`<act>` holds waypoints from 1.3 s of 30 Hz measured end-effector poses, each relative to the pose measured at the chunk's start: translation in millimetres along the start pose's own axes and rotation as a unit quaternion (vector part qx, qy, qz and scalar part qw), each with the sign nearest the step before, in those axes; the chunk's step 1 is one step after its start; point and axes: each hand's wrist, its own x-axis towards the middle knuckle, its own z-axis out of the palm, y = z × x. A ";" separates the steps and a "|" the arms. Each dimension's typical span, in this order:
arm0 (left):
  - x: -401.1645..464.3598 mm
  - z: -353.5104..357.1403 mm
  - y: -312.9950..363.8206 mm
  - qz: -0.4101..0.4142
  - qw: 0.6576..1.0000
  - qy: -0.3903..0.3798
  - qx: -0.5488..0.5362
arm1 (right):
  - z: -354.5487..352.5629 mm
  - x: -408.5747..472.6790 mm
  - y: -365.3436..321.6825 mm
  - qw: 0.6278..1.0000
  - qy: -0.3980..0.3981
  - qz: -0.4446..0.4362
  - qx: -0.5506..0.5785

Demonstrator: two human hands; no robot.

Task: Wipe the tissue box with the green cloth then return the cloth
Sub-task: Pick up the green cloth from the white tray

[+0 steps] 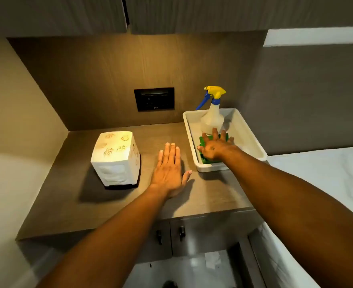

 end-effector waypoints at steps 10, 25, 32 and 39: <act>18.0 28.1 -9.0 -0.023 0.996 -0.068 -0.059 | 24.3 15.2 8.9 0.999 -0.029 0.013 0.017; 21.2 -13.0 -11.7 -0.018 0.998 -0.051 -0.027 | -11.0 8.6 9.4 0.995 0.070 -0.012 0.076; 11.5 -87.5 -11.7 -0.020 0.999 0.036 -0.007 | -68.9 -20.2 -32.4 0.978 0.146 -0.105 0.109; -22.4 -135.5 -47.9 -0.038 0.993 0.103 0.030 | -94.2 -51.3 -119.4 0.948 0.157 -0.226 0.158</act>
